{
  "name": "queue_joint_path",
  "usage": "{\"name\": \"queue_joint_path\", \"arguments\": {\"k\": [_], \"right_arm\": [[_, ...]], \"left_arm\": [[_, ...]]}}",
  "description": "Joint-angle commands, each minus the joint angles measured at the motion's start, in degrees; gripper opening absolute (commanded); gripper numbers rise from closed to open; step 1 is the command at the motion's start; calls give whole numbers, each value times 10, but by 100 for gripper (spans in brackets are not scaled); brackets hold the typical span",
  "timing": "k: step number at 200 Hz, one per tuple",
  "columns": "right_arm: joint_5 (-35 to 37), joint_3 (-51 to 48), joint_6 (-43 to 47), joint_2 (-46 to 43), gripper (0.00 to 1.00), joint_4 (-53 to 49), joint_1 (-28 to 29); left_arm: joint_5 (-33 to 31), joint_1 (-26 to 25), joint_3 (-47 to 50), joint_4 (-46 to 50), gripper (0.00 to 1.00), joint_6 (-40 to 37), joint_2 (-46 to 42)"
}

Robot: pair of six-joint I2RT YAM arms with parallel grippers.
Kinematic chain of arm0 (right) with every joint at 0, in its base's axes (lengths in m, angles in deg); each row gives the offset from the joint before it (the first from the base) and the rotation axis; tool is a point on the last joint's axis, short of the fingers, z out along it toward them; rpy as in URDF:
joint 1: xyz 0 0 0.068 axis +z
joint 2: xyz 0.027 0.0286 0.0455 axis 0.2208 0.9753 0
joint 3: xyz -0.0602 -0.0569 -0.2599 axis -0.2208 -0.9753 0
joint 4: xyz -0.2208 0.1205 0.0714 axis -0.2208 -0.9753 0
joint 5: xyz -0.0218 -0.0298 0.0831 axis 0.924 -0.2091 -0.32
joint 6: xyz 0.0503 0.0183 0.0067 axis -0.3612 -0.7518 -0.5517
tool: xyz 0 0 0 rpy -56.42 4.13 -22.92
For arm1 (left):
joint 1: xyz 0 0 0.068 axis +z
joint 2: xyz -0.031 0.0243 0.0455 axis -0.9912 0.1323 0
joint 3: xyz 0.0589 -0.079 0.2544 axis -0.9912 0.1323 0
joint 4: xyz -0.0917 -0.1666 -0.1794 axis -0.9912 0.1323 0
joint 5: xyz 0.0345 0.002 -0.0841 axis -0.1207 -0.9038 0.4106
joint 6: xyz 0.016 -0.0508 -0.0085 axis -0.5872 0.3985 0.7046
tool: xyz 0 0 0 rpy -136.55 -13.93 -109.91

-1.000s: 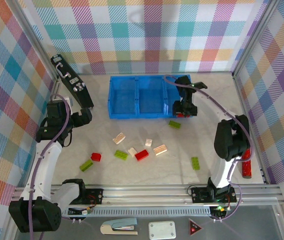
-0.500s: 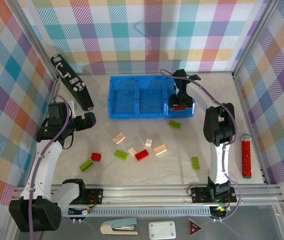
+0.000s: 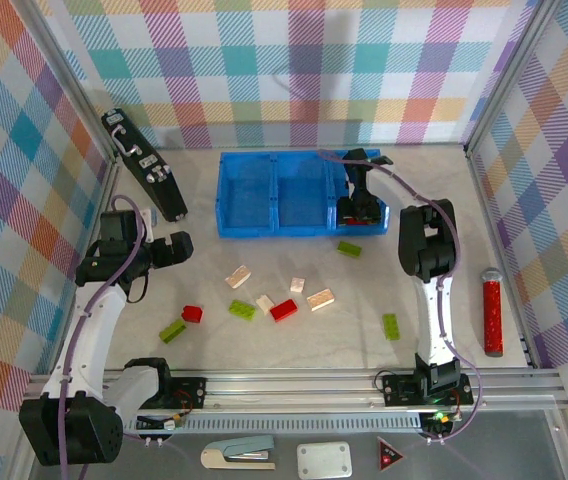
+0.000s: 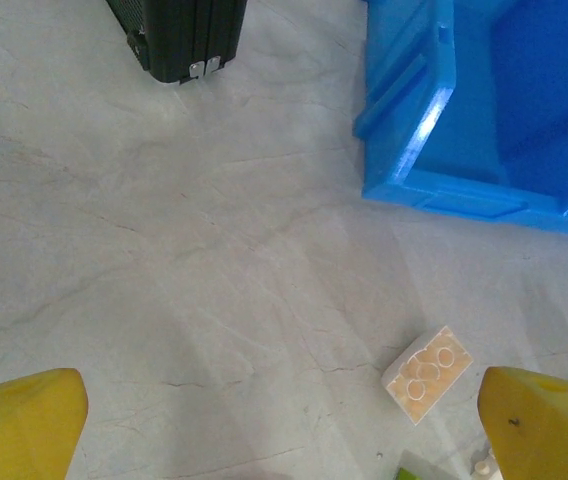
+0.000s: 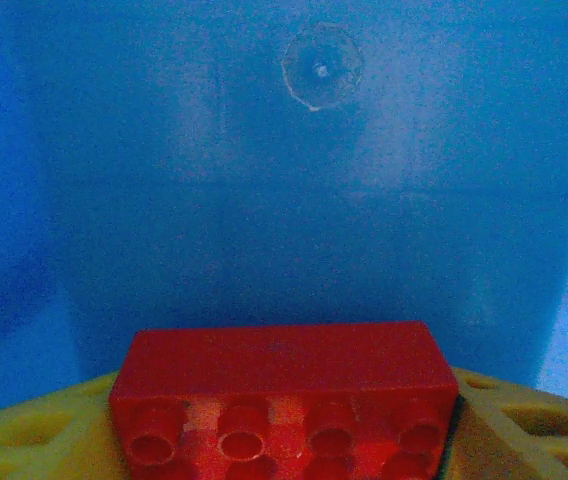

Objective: Sort the legos into containers by color
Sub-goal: Place the lego in the container, then pick up the lego from the bottom-right of the table.

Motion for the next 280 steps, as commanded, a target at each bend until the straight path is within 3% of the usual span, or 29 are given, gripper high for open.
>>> {"name": "queue_joint_path", "arguments": {"k": [1, 47, 134, 280], "right_arm": [[-13, 14, 2, 5, 72, -10, -1], [-21, 15, -6, -14, 77, -18, -2], [-35, -30, -30, -99, 77, -36, 1], [1, -349, -103, -335, 75, -33, 59]], "left_arm": [[-2, 8, -4, -1, 100, -10, 6], [8, 8, -4, -5, 100, -9, 1], [12, 7, -5, -6, 100, -8, -1], [23, 8, -10, -5, 100, -2, 10]]}}
